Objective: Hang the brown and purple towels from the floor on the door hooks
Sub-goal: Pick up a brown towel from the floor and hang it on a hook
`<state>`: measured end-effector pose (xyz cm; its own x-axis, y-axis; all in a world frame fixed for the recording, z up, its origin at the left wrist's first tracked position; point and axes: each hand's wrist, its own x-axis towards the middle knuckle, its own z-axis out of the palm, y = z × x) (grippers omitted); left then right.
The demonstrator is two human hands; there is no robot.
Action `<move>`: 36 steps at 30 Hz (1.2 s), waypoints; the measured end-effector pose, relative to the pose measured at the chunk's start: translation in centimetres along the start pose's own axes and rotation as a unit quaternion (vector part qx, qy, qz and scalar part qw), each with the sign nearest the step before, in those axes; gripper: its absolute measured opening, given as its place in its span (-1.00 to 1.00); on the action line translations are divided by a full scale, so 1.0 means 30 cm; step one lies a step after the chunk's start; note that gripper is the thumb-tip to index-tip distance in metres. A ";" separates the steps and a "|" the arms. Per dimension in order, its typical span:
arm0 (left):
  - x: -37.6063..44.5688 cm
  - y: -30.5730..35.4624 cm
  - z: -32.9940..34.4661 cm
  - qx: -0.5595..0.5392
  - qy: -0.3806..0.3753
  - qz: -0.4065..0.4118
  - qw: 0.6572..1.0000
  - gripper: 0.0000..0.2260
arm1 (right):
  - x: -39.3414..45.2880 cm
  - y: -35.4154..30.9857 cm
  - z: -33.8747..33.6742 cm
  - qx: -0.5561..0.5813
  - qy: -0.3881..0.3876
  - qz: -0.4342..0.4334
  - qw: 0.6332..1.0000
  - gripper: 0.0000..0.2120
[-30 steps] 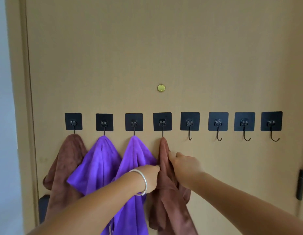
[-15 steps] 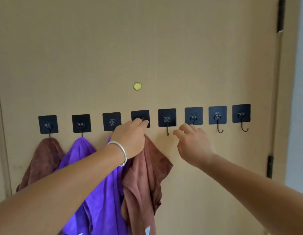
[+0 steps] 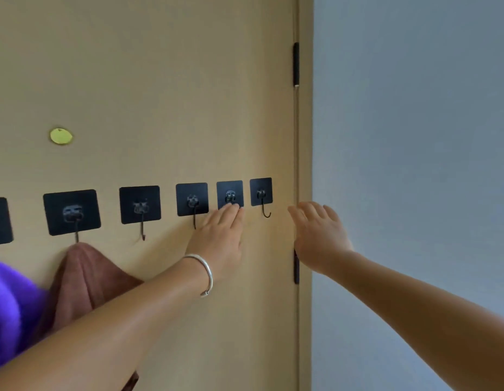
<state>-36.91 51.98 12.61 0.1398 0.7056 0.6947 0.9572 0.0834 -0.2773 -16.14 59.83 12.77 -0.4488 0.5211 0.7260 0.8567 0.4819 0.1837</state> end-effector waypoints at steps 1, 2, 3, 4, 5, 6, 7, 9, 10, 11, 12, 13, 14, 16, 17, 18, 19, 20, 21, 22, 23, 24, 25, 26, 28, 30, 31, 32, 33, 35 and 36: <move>0.021 0.021 0.013 -0.015 0.009 0.016 1.000 -0.42 | -0.017 0.021 -0.007 -0.017 -0.003 0.009 1.000 -0.40; 0.046 0.046 0.022 -0.029 0.019 0.033 0.999 -0.42 | -0.038 0.045 -0.017 -0.037 -0.008 0.022 0.999 -0.40; 0.069 0.070 0.030 -0.043 0.029 0.049 0.997 -0.41 | -0.060 0.068 -0.030 -0.054 -0.014 0.034 0.998 -0.40; 0.088 0.089 0.034 -0.054 0.038 0.063 0.996 -0.41 | -0.081 0.086 -0.044 -0.066 -0.019 0.046 0.997 -0.40; 0.107 0.112 0.038 -0.069 0.046 0.082 0.993 -0.42 | -0.106 0.104 -0.062 -0.081 -0.024 0.060 0.995 -0.41; 0.120 0.130 0.042 -0.084 0.051 0.098 0.990 -0.42 | -0.128 0.117 -0.080 -0.096 -0.030 0.073 0.992 -0.41; 0.132 0.150 0.045 -0.100 0.054 0.115 0.987 -0.42 | -0.152 0.129 -0.101 -0.114 -0.035 0.088 0.989 -0.41; 0.151 0.192 0.047 -0.131 0.056 0.142 0.980 -0.42 | -0.200 0.150 -0.157 -0.144 -0.042 0.119 0.982 -0.40; 0.159 0.214 0.044 -0.148 0.060 0.155 0.975 -0.42 | -0.227 0.156 -0.191 -0.159 -0.047 0.135 0.977 -0.39; 0.162 0.235 0.040 -0.167 0.064 0.166 0.970 -0.41 | -0.251 0.157 -0.223 -0.176 -0.052 0.149 0.972 -0.39; 0.164 0.255 0.035 -0.178 0.067 0.175 0.966 -0.41 | -0.273 0.157 -0.253 -0.192 -0.057 0.160 0.967 -0.39; 0.163 0.287 0.027 -0.195 0.070 0.187 0.960 -0.41 | -0.308 0.154 -0.295 -0.212 -0.065 0.176 0.959 -0.39; 0.163 0.313 0.020 -0.203 0.070 0.197 0.957 -0.40 | -0.337 0.151 -0.328 -0.220 -0.069 0.190 0.954 -0.39; 0.157 0.378 0.001 -0.230 0.072 0.224 0.944 -0.39 | -0.414 0.140 -0.405 -0.245 -0.080 0.221 0.941 -0.40; 0.149 0.417 -0.015 -0.243 0.075 0.240 0.937 -0.39 | -0.459 0.136 -0.451 -0.263 -0.089 0.237 0.931 -0.40; 0.138 0.461 -0.035 -0.256 0.079 0.254 0.929 -0.38 | -0.506 0.132 -0.502 -0.283 -0.098 0.252 0.920 -0.40; 0.128 0.501 -0.057 -0.269 0.085 0.265 0.922 -0.38 | -0.547 0.129 -0.548 -0.300 -0.105 0.265 0.911 -0.40; 0.112 0.548 -0.087 -0.284 0.091 0.279 0.913 -0.37 | -0.595 0.125 -0.604 -0.318 -0.112 0.281 0.899 -0.41; 0.095 0.593 -0.113 -0.299 0.096 0.291 0.904 -0.37 | -0.638 0.121 -0.653 -0.332 -0.119 0.295 0.888 -0.42; 0.076 0.643 -0.146 -0.312 0.101 0.303 0.895 -0.37 | -0.684 0.119 -0.706 -0.346 -0.126 0.311 0.876 -0.42; 0.056 0.692 -0.179 -0.325 0.105 0.315 0.886 -0.37 | -0.728 0.114 -0.758 -0.358 -0.133 0.328 0.864 -0.40; 0.036 0.734 -0.210 -0.333 0.110 0.328 0.877 -0.38 | -0.766 0.107 -0.804 -0.366 -0.136 0.345 0.854 -0.39; 0.012 0.784 -0.251 -0.346 0.117 0.343 0.866 -0.38 | -0.813 0.098 -0.857 -0.377 -0.139 0.362 0.841 -0.37; -0.010 0.827 -0.288 -0.358 0.125 0.356 0.854 -0.38 | -0.854 0.089 -0.905 -0.389 -0.143 0.375 0.829 -0.36; -0.063 0.917 -0.384 -0.376 0.135 0.381 0.833 -0.36 | -0.946 0.064 -1.012 -0.412 -0.151 0.404 0.802 -0.36; -0.115 0.994 -0.482 -0.397 0.141 0.405 0.812 -0.36 | -1.031 0.037 -1.115 -0.428 -0.149 0.433 0.779 -0.37; -0.140 1.033 -0.530 -0.412 0.142 0.418 0.797 -0.36 | -1.073 0.020 -1.166 -0.436 -0.150 0.445 0.767 -0.37; -0.171 1.073 -0.582 -0.422 0.146 0.431 0.784 -0.36 | -1.121 0.001 -1.221 -0.444 -0.153 0.459 0.754 -0.38; -0.201 1.111 -0.634 -0.430 0.151 0.443 0.772 -0.36 | -1.167 -0.021 -1.275 -0.452 -0.155 0.471 0.741 -0.39; -0.259 1.179 -0.734 -0.448 0.158 0.459 0.751 -0.36 | -1.253 -0.065 -1.372 -0.466 -0.152 0.492 0.720 -0.41; -0.290 1.213 -0.781 -0.461 0.158 0.466 0.739 -0.36 | -1.295 -0.087 -1.418 -0.472 -0.151 0.502 0.709 -0.42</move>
<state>2.66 32.38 12.03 0.7594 -0.0574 0.6481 0.1540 -0.9520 -0.2647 9.87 8.35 12.28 0.5957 0.4630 0.6563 0.5076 -0.8503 0.1392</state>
